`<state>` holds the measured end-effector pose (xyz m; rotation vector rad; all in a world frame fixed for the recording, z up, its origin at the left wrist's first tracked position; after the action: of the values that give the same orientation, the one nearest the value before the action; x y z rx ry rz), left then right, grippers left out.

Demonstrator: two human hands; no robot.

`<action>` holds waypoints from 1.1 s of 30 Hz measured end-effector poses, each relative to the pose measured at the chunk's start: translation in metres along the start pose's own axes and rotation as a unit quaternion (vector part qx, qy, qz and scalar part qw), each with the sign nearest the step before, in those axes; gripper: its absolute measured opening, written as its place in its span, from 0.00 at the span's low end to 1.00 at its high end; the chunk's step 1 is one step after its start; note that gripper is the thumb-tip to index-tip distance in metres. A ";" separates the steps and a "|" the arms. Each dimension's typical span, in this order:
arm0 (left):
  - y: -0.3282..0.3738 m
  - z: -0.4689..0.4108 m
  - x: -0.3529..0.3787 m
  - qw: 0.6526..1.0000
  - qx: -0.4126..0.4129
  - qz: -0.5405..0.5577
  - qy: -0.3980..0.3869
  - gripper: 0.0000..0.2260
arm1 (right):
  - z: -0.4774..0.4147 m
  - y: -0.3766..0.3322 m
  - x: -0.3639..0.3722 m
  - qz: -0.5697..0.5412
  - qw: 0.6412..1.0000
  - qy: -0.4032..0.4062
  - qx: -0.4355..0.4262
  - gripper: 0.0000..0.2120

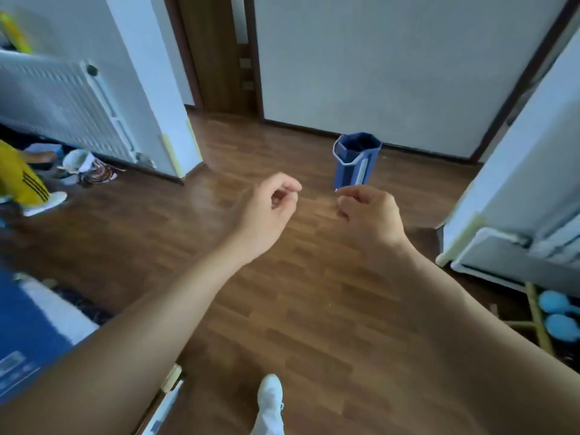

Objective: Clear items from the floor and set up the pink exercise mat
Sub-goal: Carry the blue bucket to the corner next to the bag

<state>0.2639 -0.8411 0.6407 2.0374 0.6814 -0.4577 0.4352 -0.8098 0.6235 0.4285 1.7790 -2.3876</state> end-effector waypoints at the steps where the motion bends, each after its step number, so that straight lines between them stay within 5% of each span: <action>1: -0.013 -0.025 0.006 1.000 0.005 -0.001 -0.010 0.06 | -0.026 -0.007 0.003 -0.007 1.000 0.013 0.005 0.09; 16: -0.192 -0.394 0.161 0.987 0.056 0.023 -0.148 0.08 | -0.411 -0.087 -0.007 -0.032 0.986 0.141 0.080 0.09; 22: -0.275 -0.508 0.219 0.987 0.008 0.004 -0.163 0.08 | -0.574 -0.096 0.005 -0.034 0.981 0.112 0.154 0.15; 33: -0.427 -0.705 0.319 0.977 -0.021 0.001 -0.211 0.09 | -0.819 -0.130 0.045 -0.009 0.969 0.120 0.214 0.05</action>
<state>0.2839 0.0381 0.5494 1.8195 0.4233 -0.8367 0.4766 0.0119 0.5132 0.7817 1.3304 -2.8368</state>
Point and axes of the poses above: each hand's wrist, its own z-axis away from the middle knuckle, its own x-axis out of the palm, y = z × x, the point moved 5 cm from there along -z, towards the middle knuckle, and after that the axes turned 14 degrees about x, right-handed, at the moved point
